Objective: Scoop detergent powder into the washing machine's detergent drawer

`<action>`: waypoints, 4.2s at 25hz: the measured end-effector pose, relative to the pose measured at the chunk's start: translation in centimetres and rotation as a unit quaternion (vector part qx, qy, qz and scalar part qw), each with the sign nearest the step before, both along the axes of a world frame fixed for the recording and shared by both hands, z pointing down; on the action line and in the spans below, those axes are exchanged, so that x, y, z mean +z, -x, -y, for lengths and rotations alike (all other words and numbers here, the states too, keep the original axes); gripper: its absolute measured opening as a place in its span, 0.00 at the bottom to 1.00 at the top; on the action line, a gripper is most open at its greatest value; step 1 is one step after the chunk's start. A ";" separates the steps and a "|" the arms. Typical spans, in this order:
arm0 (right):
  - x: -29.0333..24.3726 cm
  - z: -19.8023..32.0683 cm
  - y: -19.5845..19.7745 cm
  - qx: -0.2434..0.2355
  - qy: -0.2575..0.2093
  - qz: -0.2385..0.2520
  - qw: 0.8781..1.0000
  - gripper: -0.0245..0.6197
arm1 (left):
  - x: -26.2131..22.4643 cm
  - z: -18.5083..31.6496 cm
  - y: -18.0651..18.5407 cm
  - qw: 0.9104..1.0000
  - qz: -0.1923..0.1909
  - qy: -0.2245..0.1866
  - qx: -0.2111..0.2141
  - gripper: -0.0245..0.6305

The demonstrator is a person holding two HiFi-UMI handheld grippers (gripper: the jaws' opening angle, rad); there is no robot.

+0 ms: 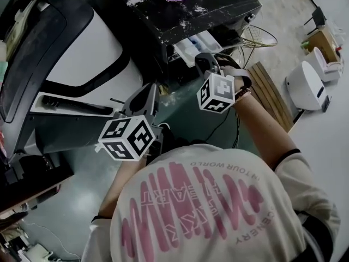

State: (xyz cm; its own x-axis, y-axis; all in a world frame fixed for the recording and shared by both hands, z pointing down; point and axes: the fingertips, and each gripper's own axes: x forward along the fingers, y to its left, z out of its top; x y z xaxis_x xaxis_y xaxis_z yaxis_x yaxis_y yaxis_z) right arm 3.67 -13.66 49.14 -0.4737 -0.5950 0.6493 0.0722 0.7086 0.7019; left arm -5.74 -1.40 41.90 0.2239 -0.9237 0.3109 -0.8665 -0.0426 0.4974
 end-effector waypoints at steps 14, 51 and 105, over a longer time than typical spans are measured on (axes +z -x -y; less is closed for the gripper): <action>-0.8 -0.5 0.5 -0.049 -0.066 -0.032 0.996 0.05 | -1.4 -3.9 0.1 0.998 0.013 -0.009 -0.063 0.04; -3.1 1.7 -4.2 0.362 0.416 0.485 0.679 0.05 | -3.8 -5.5 -0.2 0.997 0.021 -0.032 -0.070 0.04; -11.0 -3.3 -5.1 0.311 0.337 0.587 0.667 0.04 | -4.3 -1.0 -1.9 0.998 0.008 -0.060 -0.011 0.04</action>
